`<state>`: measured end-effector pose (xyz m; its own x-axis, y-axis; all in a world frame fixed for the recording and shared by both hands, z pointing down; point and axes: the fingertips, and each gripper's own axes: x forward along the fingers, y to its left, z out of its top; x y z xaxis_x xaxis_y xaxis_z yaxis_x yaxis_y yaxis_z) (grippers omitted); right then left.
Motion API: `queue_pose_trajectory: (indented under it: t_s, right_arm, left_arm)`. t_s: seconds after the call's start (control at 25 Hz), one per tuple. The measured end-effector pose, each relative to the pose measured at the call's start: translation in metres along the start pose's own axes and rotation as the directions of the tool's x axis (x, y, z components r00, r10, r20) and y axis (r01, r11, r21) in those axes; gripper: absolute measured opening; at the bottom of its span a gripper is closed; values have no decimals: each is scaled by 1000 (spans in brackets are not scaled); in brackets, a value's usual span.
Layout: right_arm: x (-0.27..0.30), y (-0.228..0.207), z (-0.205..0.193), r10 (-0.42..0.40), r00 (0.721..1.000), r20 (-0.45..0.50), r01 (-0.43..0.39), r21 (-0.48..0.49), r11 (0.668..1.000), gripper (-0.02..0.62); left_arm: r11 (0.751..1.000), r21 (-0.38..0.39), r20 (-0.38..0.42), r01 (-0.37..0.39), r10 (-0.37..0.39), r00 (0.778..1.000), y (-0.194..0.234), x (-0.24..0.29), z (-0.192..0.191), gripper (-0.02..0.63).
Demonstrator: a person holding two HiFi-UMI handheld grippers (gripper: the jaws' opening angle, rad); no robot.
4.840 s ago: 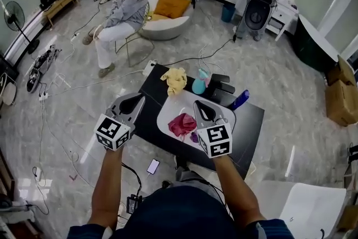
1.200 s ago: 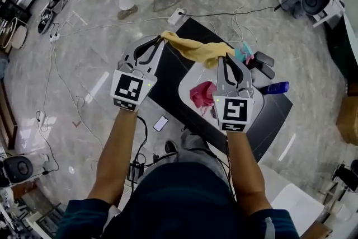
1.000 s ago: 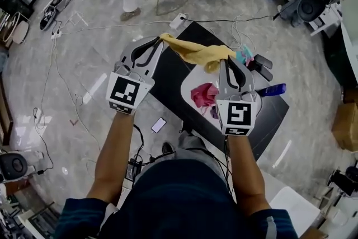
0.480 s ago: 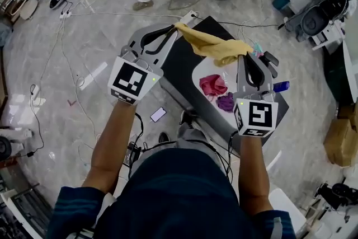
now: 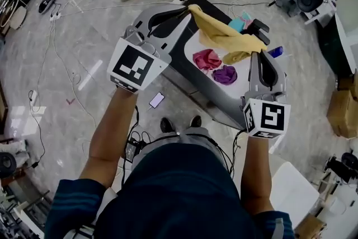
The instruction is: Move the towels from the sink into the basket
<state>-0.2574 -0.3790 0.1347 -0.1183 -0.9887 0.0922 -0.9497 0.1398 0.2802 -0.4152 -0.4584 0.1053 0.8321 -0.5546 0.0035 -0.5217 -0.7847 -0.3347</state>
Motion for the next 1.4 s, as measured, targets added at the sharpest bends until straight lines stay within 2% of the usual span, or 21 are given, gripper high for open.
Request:
queue_pose_trajectory:
  t_s: [0.24, 0.44, 0.64, 0.8, 0.96, 1.2, 1.4]
  right_arm:
    - [-81, -50, -27, -119, 993, -20, 119, 20, 993, 25]
    - [-158, -107, -56, -208, 977, -39, 210, 40, 977, 25]
    - [-247, -168, -79, -251, 966, -63, 254, 48, 966, 25]
    - [-332, -221, -96, -348, 934, -79, 353, 61, 933, 25]
    - [-413, -269, -115, -408, 908, -91, 415, 75, 907, 25]
    - [-481, -304, -139, -466, 877, -118, 476, 86, 875, 25]
    - [-526, -326, -159, -525, 838, -150, 541, 95, 836, 25]
  left_arm:
    - [993, 24, 60, 116, -118, 991, -85, 30, 35, 25]
    - [976, 24, 116, 218, -219, 969, -175, 65, 69, 25]
    - [960, 6, 107, 279, -278, 955, -275, 91, 104, 25]
    - [927, 51, 119, 372, -375, 919, -367, 115, 137, 25]
    - [901, 57, 129, 429, -433, 892, -456, 135, 167, 25]
    - [869, 62, 137, 490, -494, 859, -532, 155, 185, 25]
    - [826, 70, 142, 560, -564, 814, -589, 172, 190, 25]
